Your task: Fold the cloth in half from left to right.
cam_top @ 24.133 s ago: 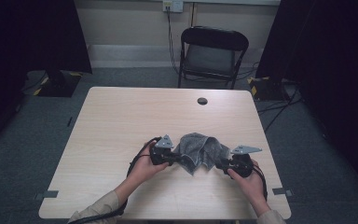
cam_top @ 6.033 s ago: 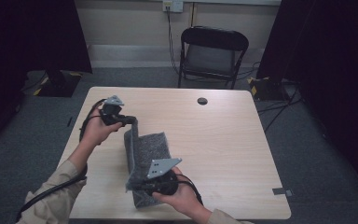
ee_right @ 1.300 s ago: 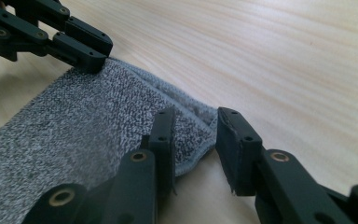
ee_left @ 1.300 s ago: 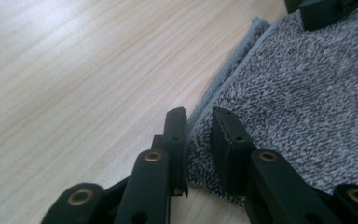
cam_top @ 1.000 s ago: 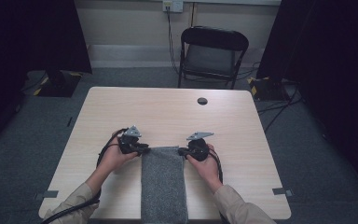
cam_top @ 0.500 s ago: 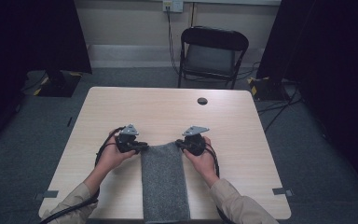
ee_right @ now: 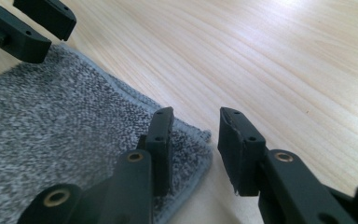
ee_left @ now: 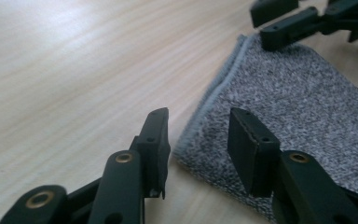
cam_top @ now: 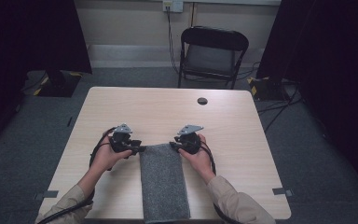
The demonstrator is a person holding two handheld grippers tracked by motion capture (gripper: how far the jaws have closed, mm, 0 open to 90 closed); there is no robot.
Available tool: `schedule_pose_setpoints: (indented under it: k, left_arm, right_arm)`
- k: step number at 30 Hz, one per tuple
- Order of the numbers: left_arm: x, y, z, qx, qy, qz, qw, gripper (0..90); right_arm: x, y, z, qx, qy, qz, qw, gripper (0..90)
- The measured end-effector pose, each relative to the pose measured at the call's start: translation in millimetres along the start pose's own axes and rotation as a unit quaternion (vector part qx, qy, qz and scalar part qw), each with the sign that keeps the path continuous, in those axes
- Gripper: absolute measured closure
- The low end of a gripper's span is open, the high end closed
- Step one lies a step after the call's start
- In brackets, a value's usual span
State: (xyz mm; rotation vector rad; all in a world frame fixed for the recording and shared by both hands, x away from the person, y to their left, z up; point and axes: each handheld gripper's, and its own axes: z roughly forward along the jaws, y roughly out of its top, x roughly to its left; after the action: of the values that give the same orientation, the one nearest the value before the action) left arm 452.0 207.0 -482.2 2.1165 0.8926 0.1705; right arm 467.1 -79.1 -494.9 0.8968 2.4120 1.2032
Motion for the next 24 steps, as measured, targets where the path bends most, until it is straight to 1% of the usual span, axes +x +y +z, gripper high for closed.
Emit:
schedule_pose_setpoints:
  k: [1, 2, 3, 5, 6, 7, 8, 9, 10, 12, 13, 14, 15, 16, 17, 18, 19, 20, 21, 22, 23, 24]
  left_arm:
    - [1.8, 0.1, 2.6, 0.009, 0.004, 0.003, 0.9999, 69.8]
    - [1.8, 0.1, 2.6, 0.009, 0.004, 0.003, 0.9999, 75.4]
    - [4.6, -0.7, 4.2, 0.018, 0.012, 0.004, 0.9998, 79.7]
    - [5.9, -1.4, 3.9, 0.023, 0.016, 0.002, 0.9996, 88.8]
    - [7.8, -2.3, 1.7, 0.021, 0.023, -0.004, 0.9995, 90.0]
    - [8.9, -2.7, 0.3, 0.029, 0.03, 0.007, 0.9991, 90.0]
    - [9.8, -3.7, -0.4, 0.035, 0.034, 0.01, 0.9988, 90.0]
    - [11.0, -5.1, -0.5, 0.037, 0.03, 0.016, 0.9987, 90.0]
    - [11.0, -5.1, -0.5, 0.037, 0.03, 0.016, 0.9987, 89.4]
    - [12.7, -7.8, -2.7, 0.022, 0.025, 0.008, 0.9994, 78.3]
    - [12.7, -7.8, -2.7, 0.022, 0.025, 0.008, 0.9994, 77.5]
    - [10.7, -7.2, -5.4, 0.011, 0.026, 0.002, 0.9996, 73.9]
    - [10.7, -7.2, -5.4, 0.011, 0.026, 0.002, 0.9996, 69.2]
    - [9.5, -6.2, -6.5, 0.003, 0.025, -0.004, 0.9997, 62.2]
    - [8.6, -5.1, -7.7, -0.009, 0.021, -0.015, 0.9996, 55.6]
    - [5.9, -2.4, -10.7, -0.024, 0.02, -0.024, 0.9992, 51.2]
    - [4.0, -2.1, -10.2, -0.016, 0.012, -0.02, 0.9996, 51.1]
    - [4.0, -2.1, -10.2, -0.016, 0.012, -0.02, 0.9996, 49.2]
    - [2.3, -2.9, -8.4, -0.002, 0.007, -0.022, 0.9997, 46.1]
    - [0.7, -4.6, -5.3, 0.008, 0.006, -0.02, 0.9997, 46.1]
    - [1.4, -8.7, 1.4, 0.021, 0.016, -0.011, 0.9996, 44.8]
    - [3.1, -9.8, 2.9, 0.012, 0.022, -0.001, 0.9997, 44.8]
  right_arm:
    - [-0.8, -0.4, 3.5, 0.007, 0.0, 0.0, 1.0, 67.3]
    - [-0.8, -0.4, 3.5, 0.007, 0.0, 0.0, 1.0, 67.3]
    - [-0.6, -0.9, 6.7, 0.014, 0.002, -0.005, 0.9999, 68.4]
    - [0.3, -0.4, 7.3, 0.017, 0.001, -0.008, 0.9998, 69.3]
    - [1.4, 0.1, 7.8, 0.02, 0.002, -0.008, 0.9998, 69.2]
    - [1.3, 0.1, 7.7, 0.02, 0.002, -0.007, 0.9998, 68.0]
    - [0.8, -0.2, 7.6, 0.019, 0.002, -0.005, 0.9998, 64.0]
    - [-0.1, -0.4, 7.0, 0.018, -0.003, 0.0, 0.9998, 61.1]
    - [-0.8, -0.5, 6.2, 0.014, -0.002, 0.007, 0.9999, 61.6]
    - [-1.2, 0.6, 4.8, 0.01, 0.003, 0.01, 0.9999, 61.6]
    - [-1.2, 0.6, 4.8, 0.01, 0.003, 0.01, 0.9999, 61.6]
    - [0.9, 3.5, 4.5, 0.009, 0.019, 0.007, 0.9998, 62.0]
    - [1.9, 4.4, 5.3, 0.013, 0.021, 0.004, 0.9997, 62.0]
    - [3.1, 4.9, 6.6, 0.019, 0.02, -0.001, 0.9996, 62.2]
    - [3.8, 4.8, 8.4, 0.024, 0.021, -0.002, 0.9995, 62.4]
    - [4.2, 4.0, 10.0, 0.027, 0.023, 0.0, 0.9994, 62.7]
    - [4.3, 3.1, 11.0, 0.025, 0.022, 0.001, 0.9995, 62.9]
    - [4.3, 3.1, 11.0, 0.025, 0.022, 0.001, 0.9995, 62.9]
    - [4.1, 3.2, 11.2, 0.025, 0.022, 0.003, 0.9994, 63.0]
    - [4.0, 3.6, 11.0, 0.027, 0.022, 0.005, 0.9994, 63.2]
    - [4.0, 4.1, 10.6, 0.031, 0.022, 0.004, 0.9993, 64.5]
    - [4.1, 4.2, 10.3, 0.033, 0.022, 0.003, 0.9992, 65.6]
